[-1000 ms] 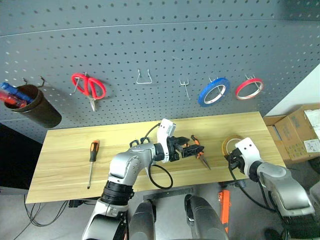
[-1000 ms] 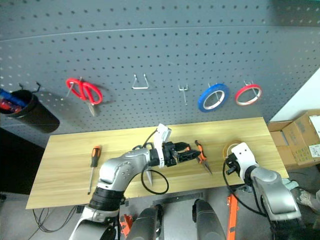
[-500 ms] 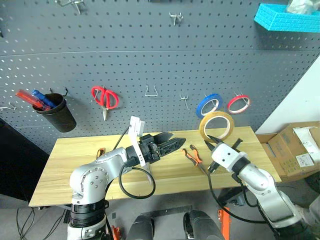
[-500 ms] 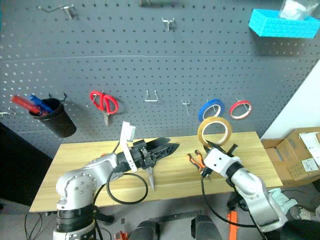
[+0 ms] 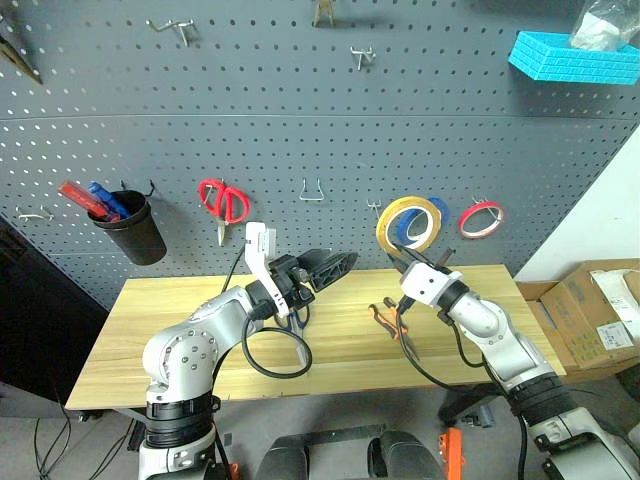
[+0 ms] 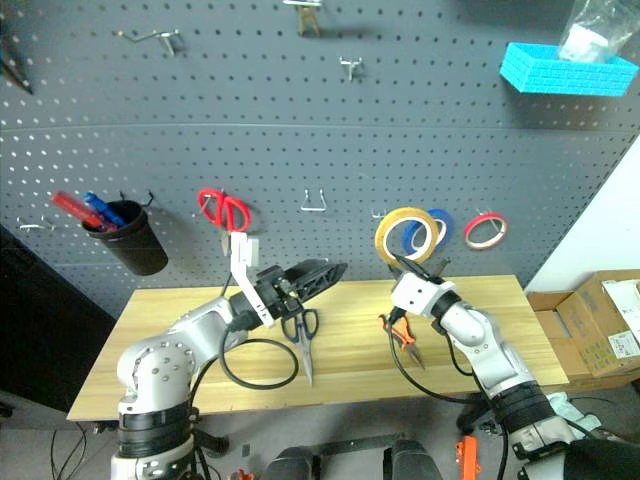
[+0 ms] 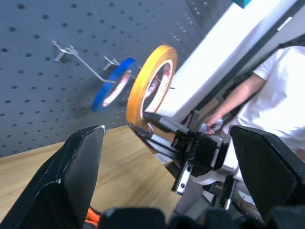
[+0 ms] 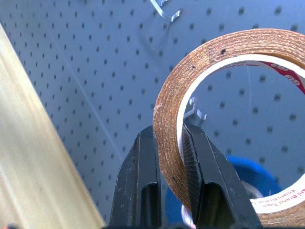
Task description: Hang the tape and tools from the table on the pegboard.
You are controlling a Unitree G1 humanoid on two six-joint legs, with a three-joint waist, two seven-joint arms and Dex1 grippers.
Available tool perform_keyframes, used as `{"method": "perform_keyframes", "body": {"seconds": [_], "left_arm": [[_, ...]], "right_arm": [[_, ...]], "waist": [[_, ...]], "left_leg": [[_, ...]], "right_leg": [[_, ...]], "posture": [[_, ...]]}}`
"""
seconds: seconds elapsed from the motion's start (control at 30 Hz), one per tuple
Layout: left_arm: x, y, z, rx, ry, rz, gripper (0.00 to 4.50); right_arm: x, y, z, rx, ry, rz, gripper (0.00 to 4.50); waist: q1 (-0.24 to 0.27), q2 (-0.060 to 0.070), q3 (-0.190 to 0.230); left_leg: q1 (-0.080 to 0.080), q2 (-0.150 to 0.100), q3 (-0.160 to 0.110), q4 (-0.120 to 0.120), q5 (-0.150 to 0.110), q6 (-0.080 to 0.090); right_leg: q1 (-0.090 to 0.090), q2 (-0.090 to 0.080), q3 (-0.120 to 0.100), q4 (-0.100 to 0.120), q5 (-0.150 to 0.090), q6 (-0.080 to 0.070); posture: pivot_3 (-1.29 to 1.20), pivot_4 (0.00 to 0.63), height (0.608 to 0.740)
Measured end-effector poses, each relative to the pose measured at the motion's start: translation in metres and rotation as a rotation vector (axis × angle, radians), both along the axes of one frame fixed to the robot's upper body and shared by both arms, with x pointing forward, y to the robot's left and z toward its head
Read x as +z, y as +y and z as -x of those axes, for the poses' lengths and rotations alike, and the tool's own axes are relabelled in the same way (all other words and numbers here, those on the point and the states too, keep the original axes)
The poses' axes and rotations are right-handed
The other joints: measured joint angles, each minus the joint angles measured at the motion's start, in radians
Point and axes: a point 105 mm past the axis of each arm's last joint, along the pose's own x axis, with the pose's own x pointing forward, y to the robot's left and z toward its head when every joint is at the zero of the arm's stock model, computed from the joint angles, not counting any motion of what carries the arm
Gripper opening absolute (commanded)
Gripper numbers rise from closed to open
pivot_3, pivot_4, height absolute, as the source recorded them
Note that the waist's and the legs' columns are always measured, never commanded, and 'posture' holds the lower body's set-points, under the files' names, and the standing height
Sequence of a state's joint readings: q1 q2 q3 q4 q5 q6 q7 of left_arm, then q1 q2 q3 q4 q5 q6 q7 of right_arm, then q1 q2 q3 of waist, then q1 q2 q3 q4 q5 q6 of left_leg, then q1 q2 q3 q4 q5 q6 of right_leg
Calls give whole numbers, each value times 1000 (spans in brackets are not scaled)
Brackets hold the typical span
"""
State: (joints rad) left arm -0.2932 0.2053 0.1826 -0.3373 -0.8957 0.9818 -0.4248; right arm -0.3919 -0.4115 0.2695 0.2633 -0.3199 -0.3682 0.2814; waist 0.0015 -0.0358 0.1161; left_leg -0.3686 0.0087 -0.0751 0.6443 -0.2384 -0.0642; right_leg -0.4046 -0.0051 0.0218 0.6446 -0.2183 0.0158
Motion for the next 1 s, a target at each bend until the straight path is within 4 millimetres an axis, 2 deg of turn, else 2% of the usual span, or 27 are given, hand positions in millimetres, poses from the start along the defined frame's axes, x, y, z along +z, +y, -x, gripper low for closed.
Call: {"method": "perform_keyframes", "body": {"seconds": [0.2,0.37,0.6,1.0], "left_arm": [[-4,4,-7,33,7,0,4500],[-5,4,-11,38,1,-16,4500],[-4,10,-18,71,-9,-48,4500],[-1,11,-23,76,-18,-56,4500]], "right_arm": [[-9,16,-3,71,36,4,289],[-3,24,-10,102,22,-1,289],[-23,16,-25,106,166,18,289],[-20,7,-47,99,268,36,289]], "waist": [[-1,0,-1],[-1,0,-2],[-2,0,-2],[-3,0,-2]], "left_leg": [[2,0,1,0,0,0],[4,1,4,0,0,0],[6,0,12,0,0,1],[7,1,15,0,0,1]], "right_leg": [[1,1,2,1,1,-1],[1,2,7,2,1,-1],[0,3,16,2,2,0],[0,4,19,2,5,5]], "posture": [[116,0,740],[123,5,740],[129,12,740],[129,12,740]]}}
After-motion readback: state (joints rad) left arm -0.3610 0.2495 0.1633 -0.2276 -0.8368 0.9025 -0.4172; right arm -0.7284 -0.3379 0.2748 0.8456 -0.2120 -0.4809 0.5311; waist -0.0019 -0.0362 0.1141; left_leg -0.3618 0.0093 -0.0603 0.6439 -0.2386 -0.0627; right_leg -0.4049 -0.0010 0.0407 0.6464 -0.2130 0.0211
